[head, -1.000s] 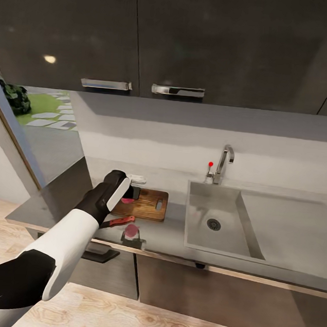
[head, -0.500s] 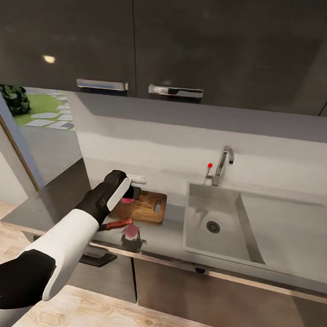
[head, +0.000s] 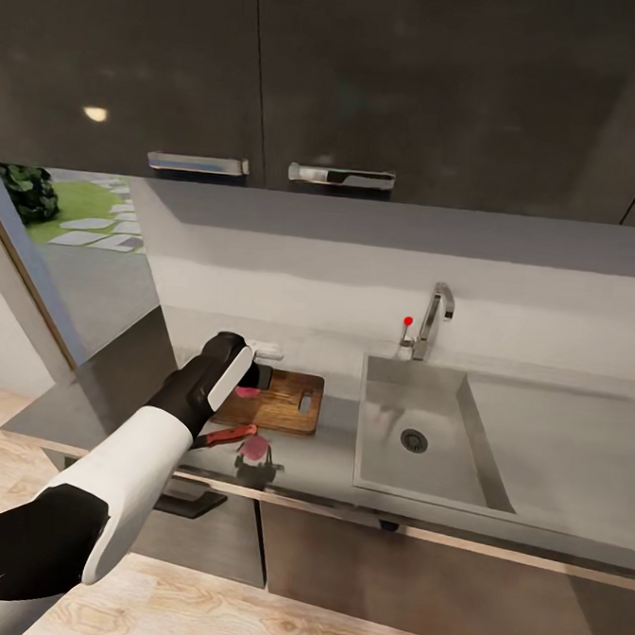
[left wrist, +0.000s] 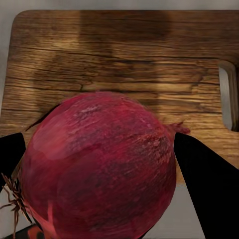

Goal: In the kitchen, take the Vidalia onion out of the sink, dice it on the chopping board with the paring knife, put the diced onion into the bowl on the countertop, then place both the paring knife and the chopping board into the sink.

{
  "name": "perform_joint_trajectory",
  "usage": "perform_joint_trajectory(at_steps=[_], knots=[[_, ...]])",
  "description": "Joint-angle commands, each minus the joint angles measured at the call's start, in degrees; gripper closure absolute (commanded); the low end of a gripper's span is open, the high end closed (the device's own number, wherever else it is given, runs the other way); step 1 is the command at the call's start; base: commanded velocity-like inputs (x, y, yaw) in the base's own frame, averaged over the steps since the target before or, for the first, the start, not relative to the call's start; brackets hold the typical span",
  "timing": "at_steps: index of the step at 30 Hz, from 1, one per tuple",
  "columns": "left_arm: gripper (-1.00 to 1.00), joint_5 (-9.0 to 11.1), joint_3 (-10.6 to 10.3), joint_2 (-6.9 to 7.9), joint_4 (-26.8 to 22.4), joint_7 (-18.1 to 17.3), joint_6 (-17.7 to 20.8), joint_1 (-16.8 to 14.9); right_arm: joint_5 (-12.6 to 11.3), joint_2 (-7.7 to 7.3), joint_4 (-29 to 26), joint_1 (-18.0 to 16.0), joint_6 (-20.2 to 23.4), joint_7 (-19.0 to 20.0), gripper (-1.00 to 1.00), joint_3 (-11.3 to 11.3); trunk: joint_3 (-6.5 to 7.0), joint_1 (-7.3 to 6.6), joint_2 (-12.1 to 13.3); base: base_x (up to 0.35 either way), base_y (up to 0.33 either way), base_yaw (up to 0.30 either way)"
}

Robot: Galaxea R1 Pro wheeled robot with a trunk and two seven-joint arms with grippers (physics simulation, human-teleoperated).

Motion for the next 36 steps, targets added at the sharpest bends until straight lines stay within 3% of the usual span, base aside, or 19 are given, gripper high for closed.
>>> perform_joint_trajectory(at_steps=[1,36], knots=[[1.00,0.6,-0.2,0.03,0.2,0.5,0.1,-0.1,-0.2,0.00,0.0,0.0,-0.2,-0.2,-1.00,0.4,-0.16,0.03,-0.1,0.000,0.000,0.000],[1.00,0.6,-0.2,-0.39,3.0,0.4,-0.7,-0.1,-0.2,0.00,0.1,0.0,-0.2,-0.2,-1.00,0.4,-1.44,0.03,-0.1,0.050,0.000,0.000]])
